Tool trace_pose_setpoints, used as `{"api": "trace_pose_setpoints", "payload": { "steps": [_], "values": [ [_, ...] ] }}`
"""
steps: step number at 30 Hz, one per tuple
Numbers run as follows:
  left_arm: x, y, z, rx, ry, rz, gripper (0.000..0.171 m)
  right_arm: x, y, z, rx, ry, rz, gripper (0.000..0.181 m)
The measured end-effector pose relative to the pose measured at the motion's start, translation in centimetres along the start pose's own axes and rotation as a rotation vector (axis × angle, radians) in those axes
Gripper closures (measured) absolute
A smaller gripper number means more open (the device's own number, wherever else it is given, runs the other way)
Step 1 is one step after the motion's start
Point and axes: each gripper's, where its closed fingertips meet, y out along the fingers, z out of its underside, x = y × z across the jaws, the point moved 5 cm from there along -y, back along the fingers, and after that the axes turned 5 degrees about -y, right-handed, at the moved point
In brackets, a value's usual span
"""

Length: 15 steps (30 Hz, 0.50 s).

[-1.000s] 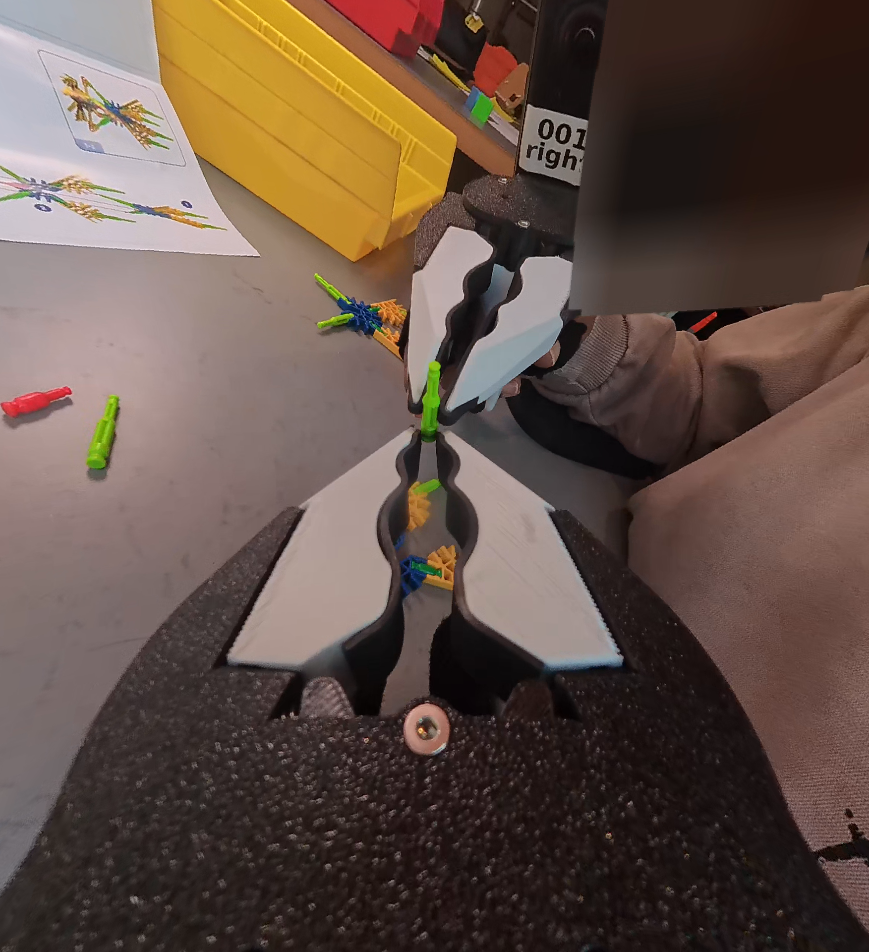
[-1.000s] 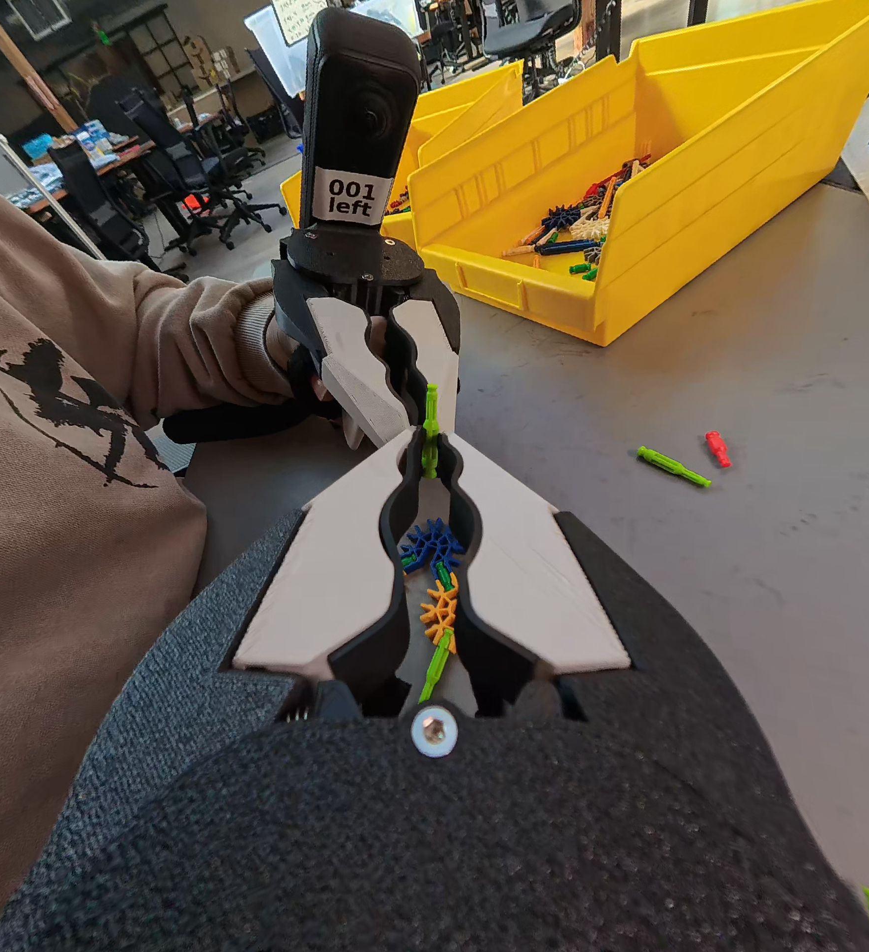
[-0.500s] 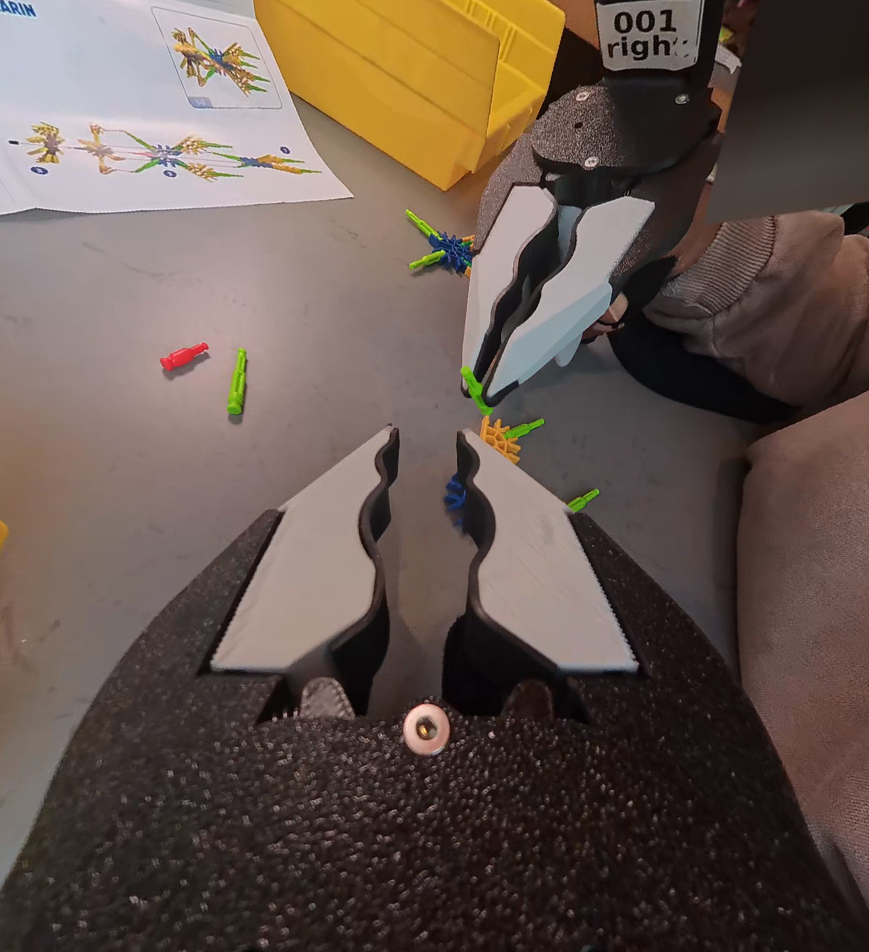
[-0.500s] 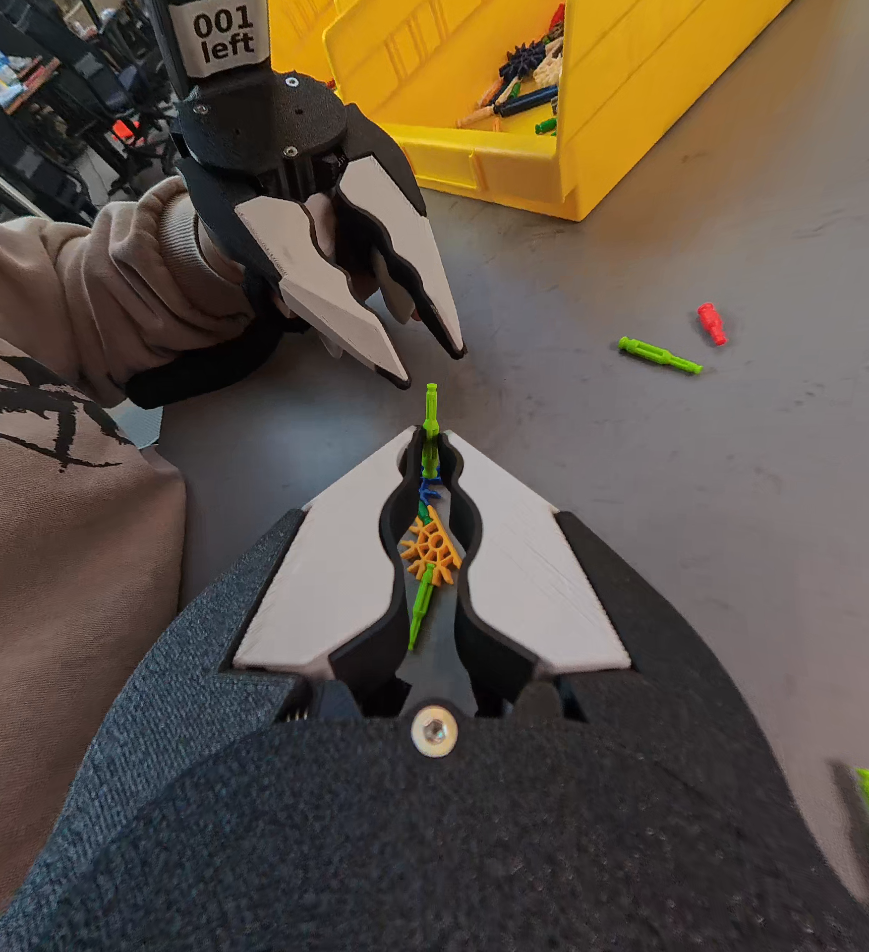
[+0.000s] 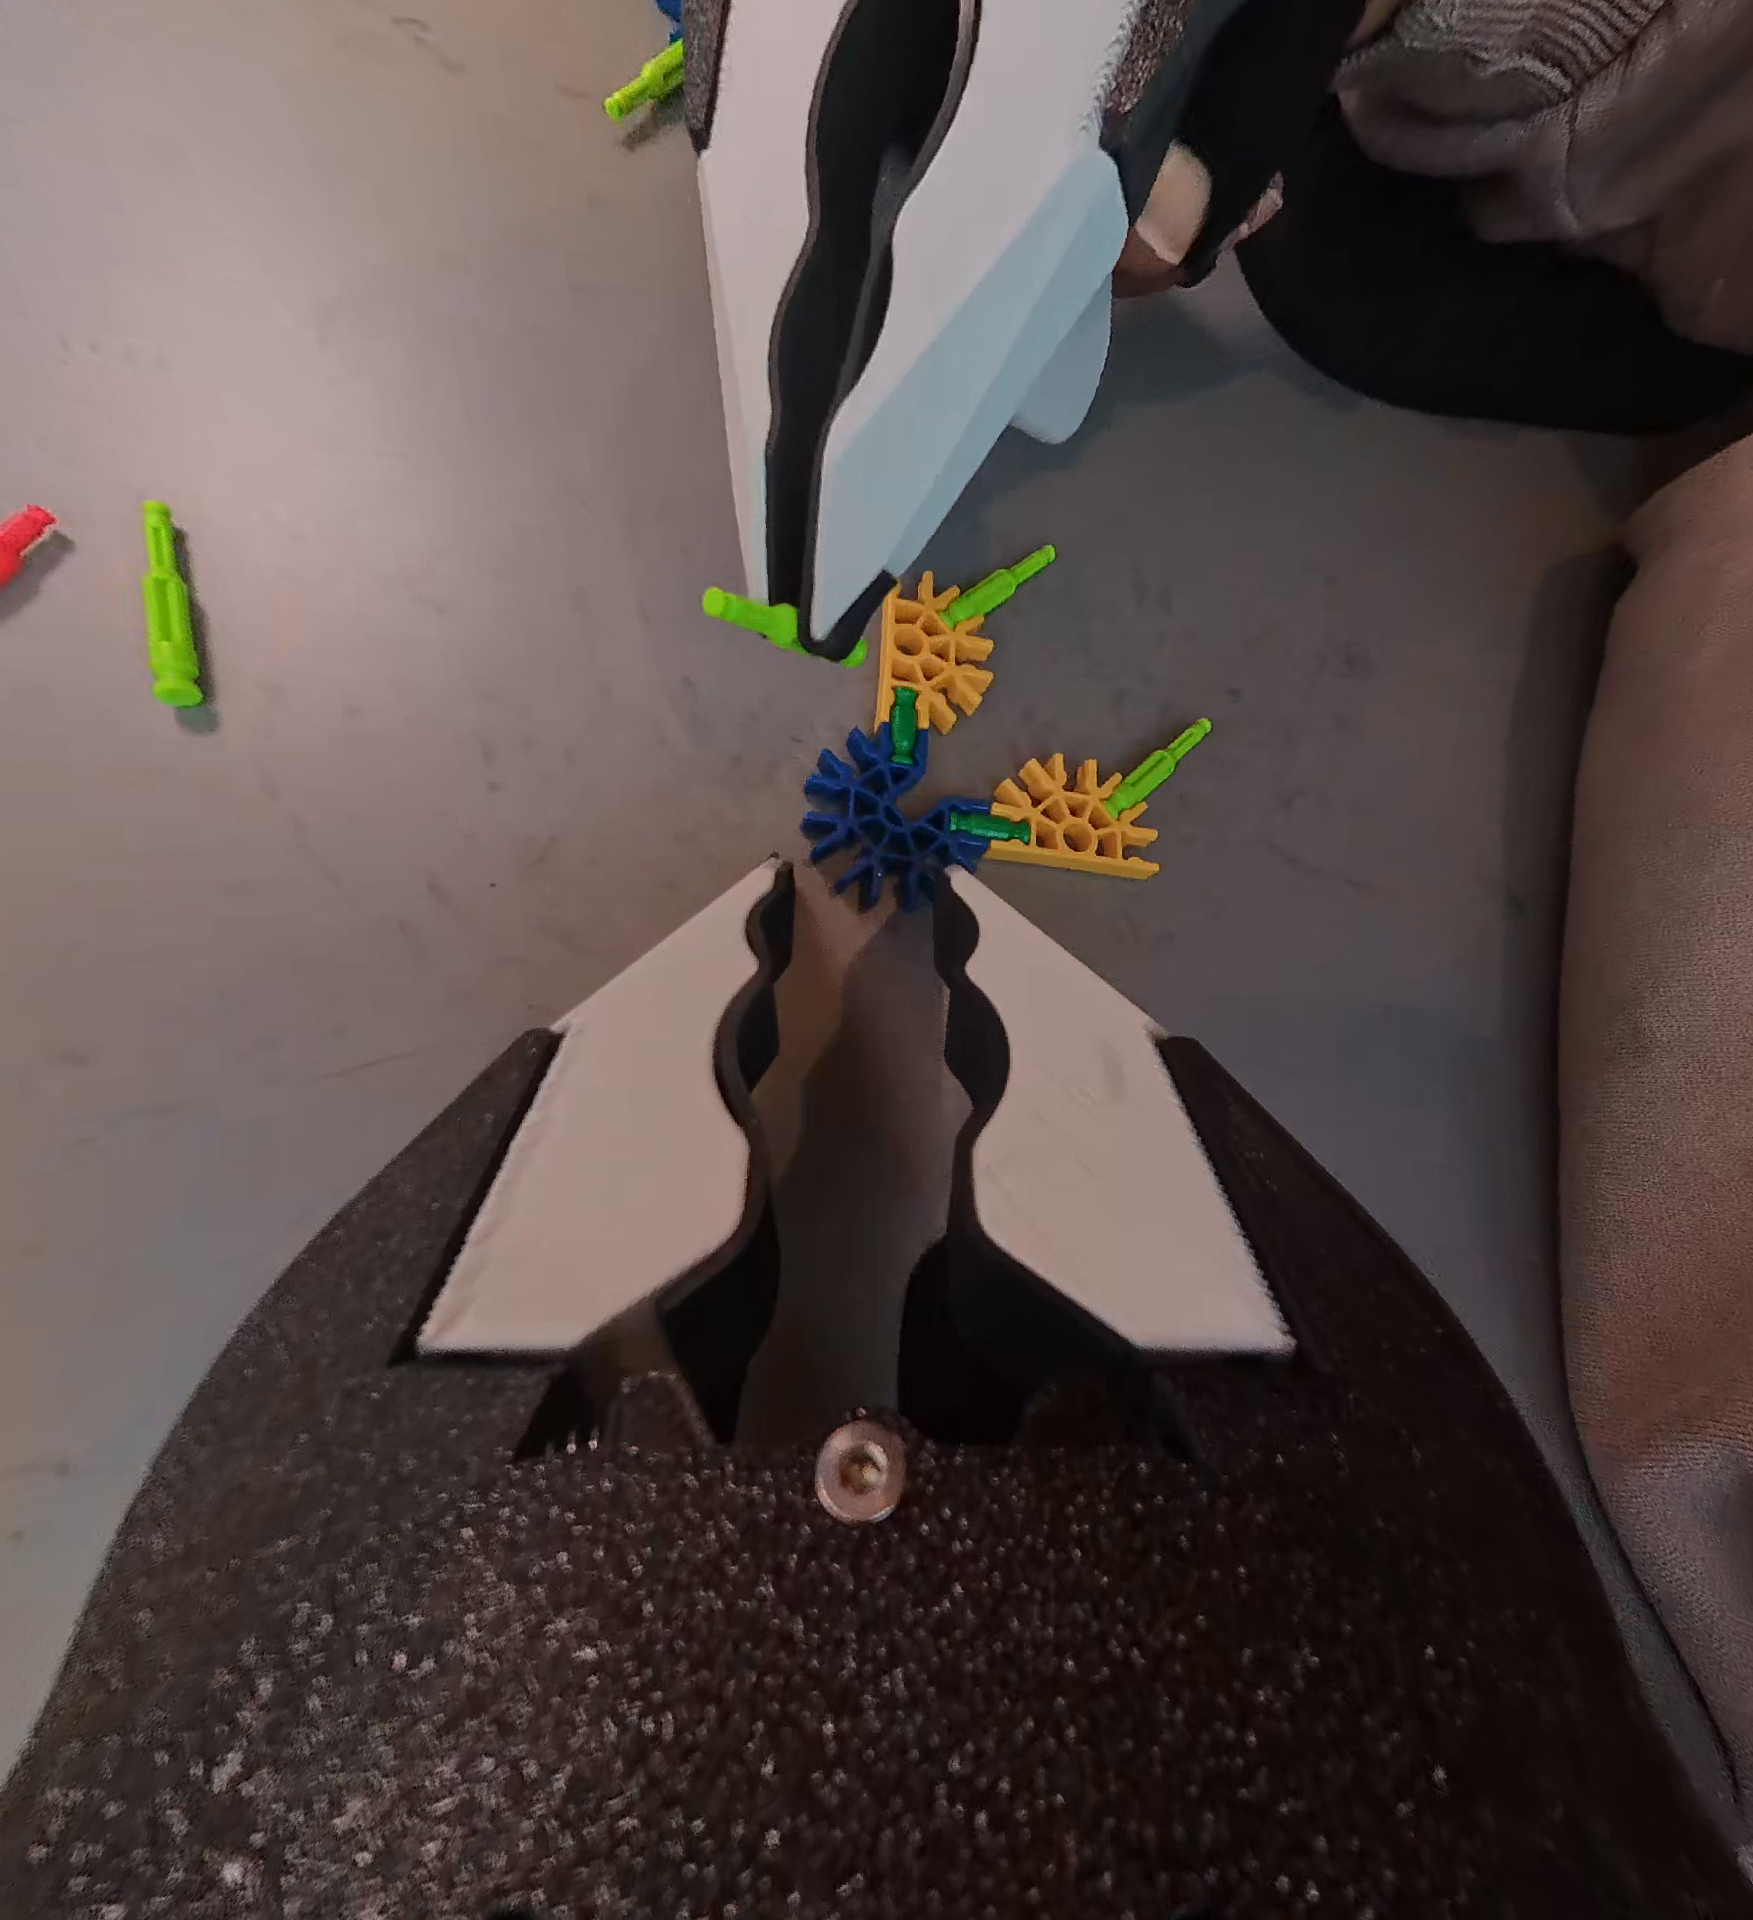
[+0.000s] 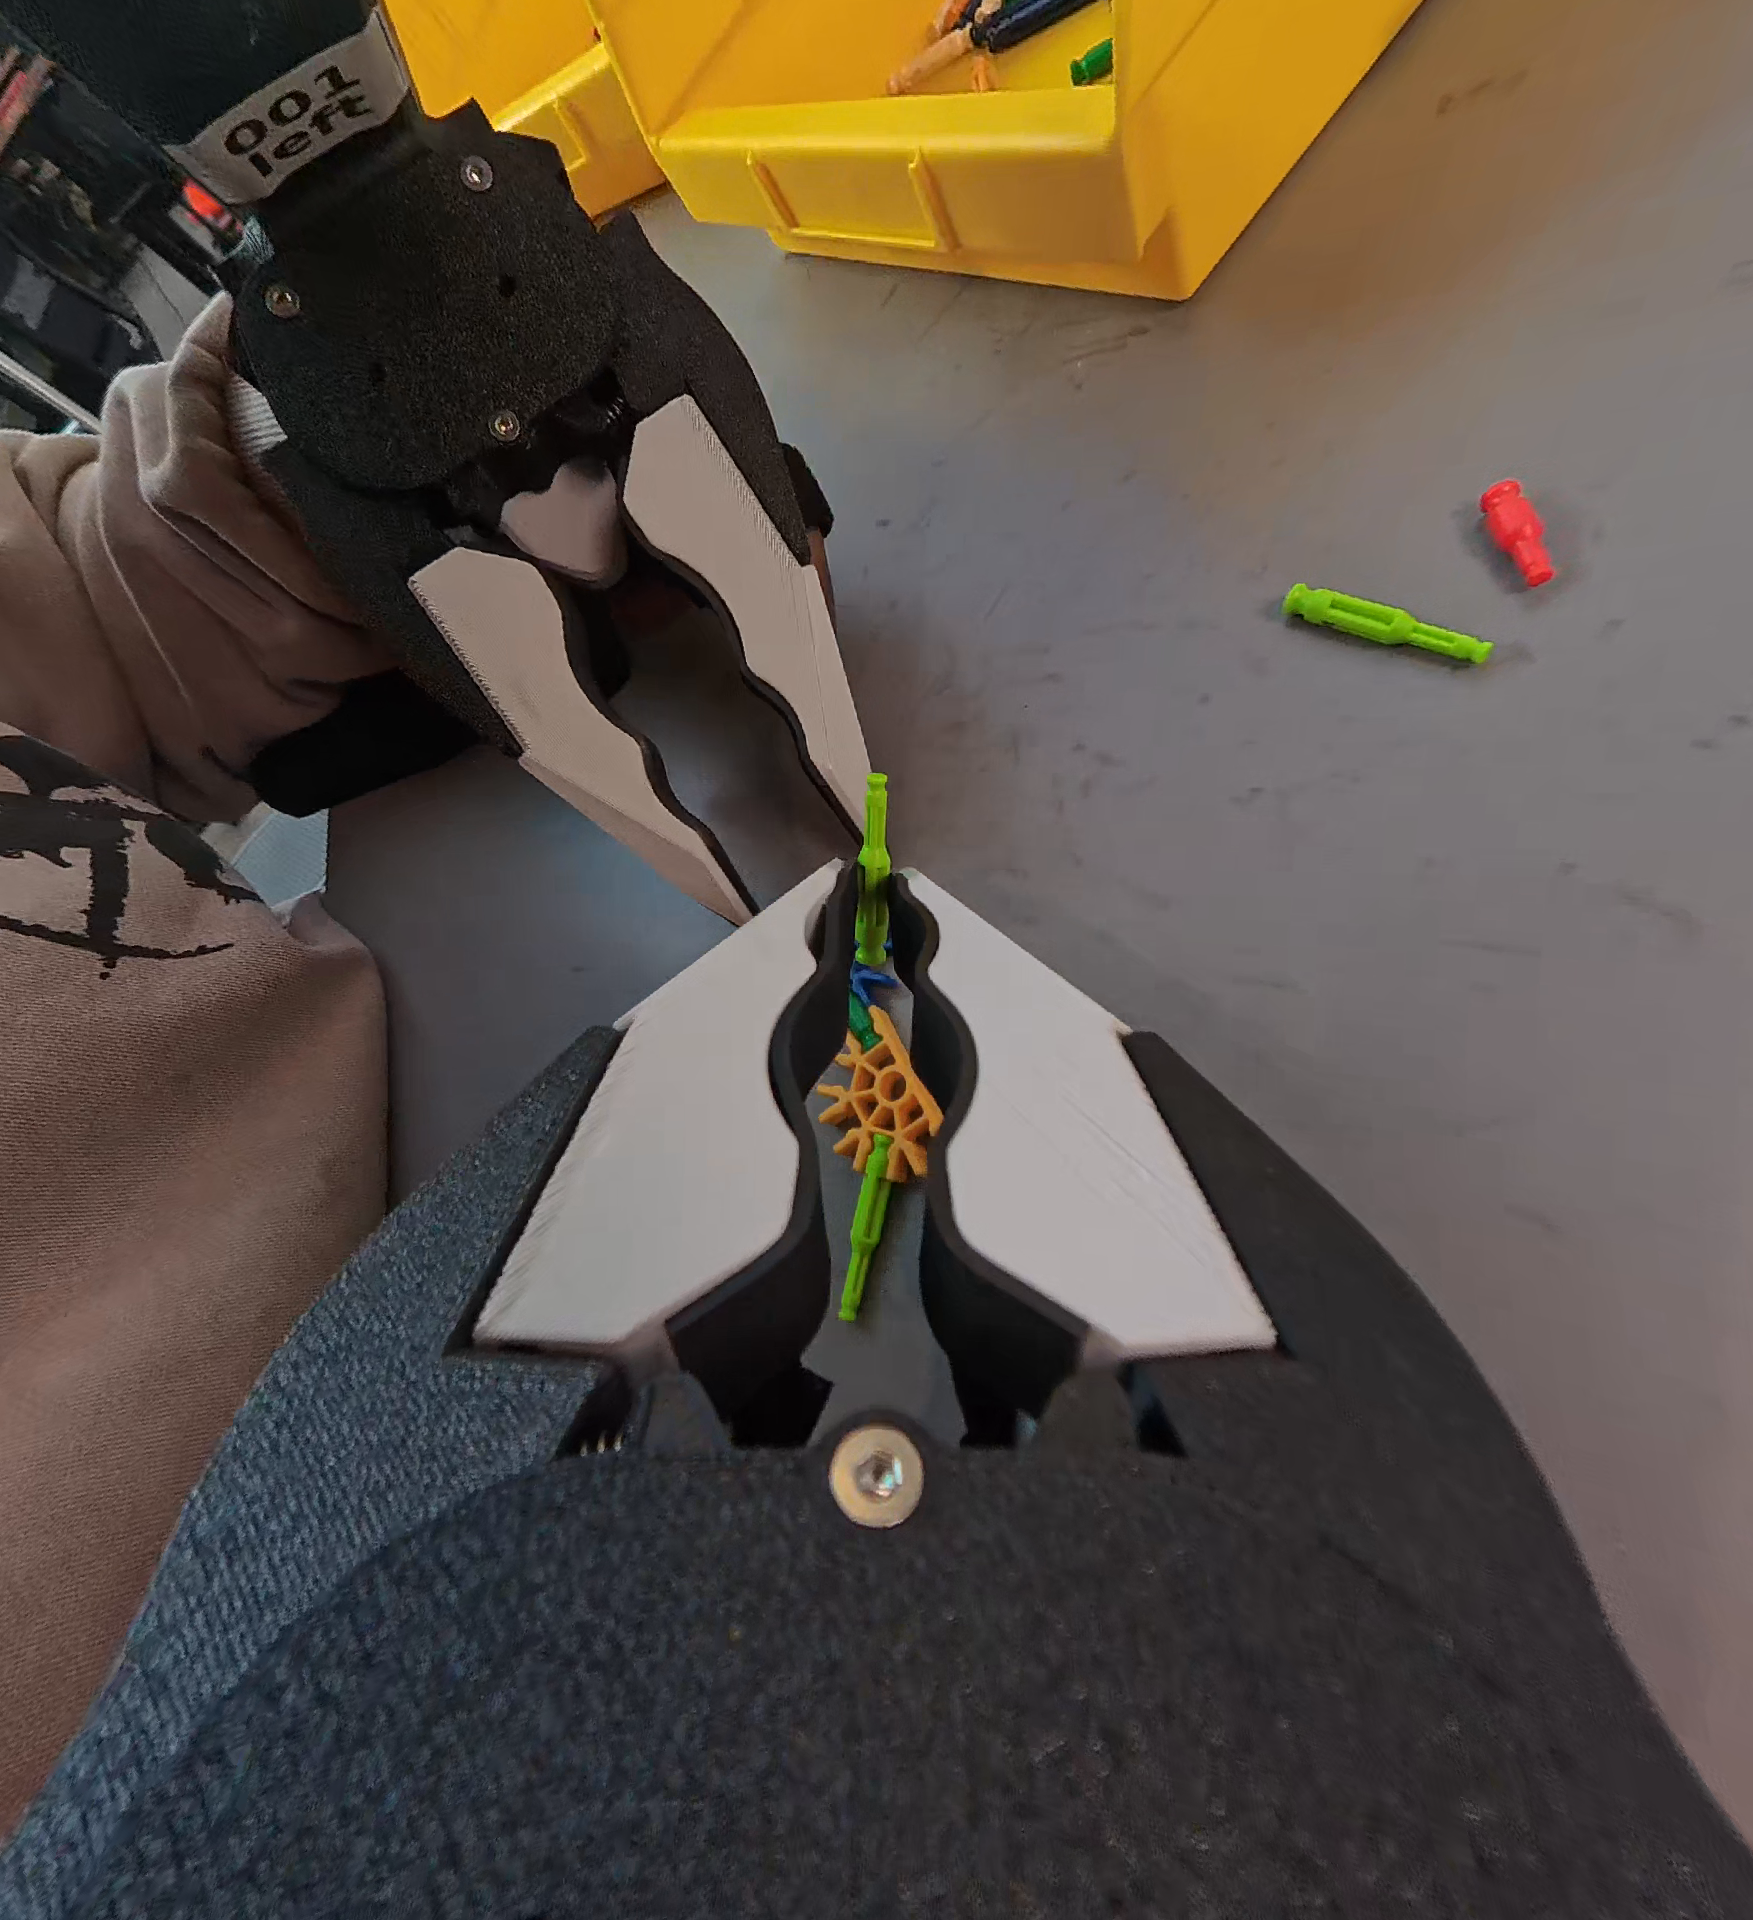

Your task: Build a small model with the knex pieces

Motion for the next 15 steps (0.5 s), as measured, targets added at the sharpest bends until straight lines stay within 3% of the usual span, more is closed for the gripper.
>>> {"api": "trace_pose_setpoints", "payload": {
  "steps": [10,15],
  "values": [
    [-1.4,-0.1,0.6,0.046,0.041,0.054,0.149,0.7,1.7,0.1,0.094,0.007,-0.008,0.178],
    [-0.5,-1.4,1.0,0.048,0.027,0.052,0.151,1.3,1.9,-0.1,0.144,-0.018,-0.004,0.178]
  ]
}}
